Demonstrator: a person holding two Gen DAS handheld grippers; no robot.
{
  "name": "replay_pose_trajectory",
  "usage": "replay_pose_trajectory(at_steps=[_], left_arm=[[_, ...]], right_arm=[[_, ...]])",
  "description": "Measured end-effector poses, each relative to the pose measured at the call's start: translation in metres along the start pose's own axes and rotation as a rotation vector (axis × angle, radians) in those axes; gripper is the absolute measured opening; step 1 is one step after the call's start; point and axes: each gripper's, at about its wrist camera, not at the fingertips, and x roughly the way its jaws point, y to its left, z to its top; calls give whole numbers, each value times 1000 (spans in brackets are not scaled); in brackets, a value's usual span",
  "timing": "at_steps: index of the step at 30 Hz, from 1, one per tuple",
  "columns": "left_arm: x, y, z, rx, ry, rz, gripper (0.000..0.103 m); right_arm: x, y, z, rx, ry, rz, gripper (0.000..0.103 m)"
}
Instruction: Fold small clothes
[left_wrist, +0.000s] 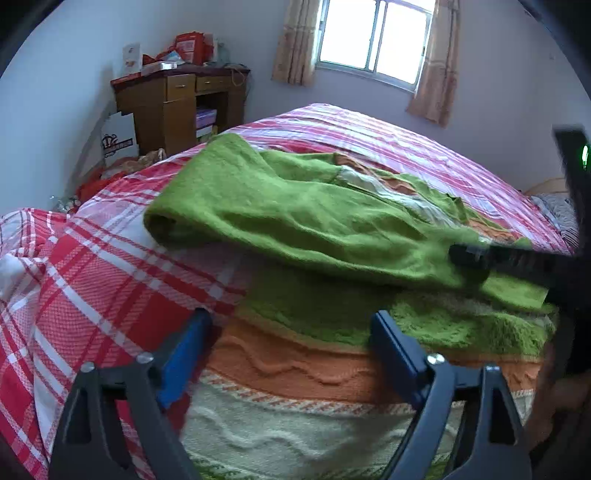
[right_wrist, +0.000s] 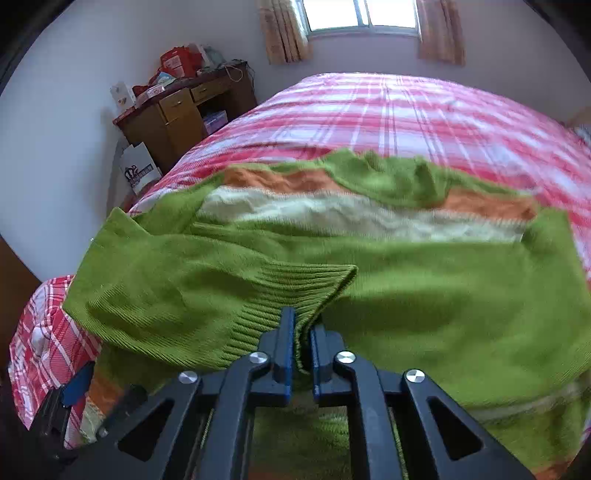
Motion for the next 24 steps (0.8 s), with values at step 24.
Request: replay_pose_trajectory(at_steps=[24], left_arm=[[5, -5, -1, 19, 14, 48, 92]], right_arm=[[-49, -170, -34, 49, -11, -431, 14]])
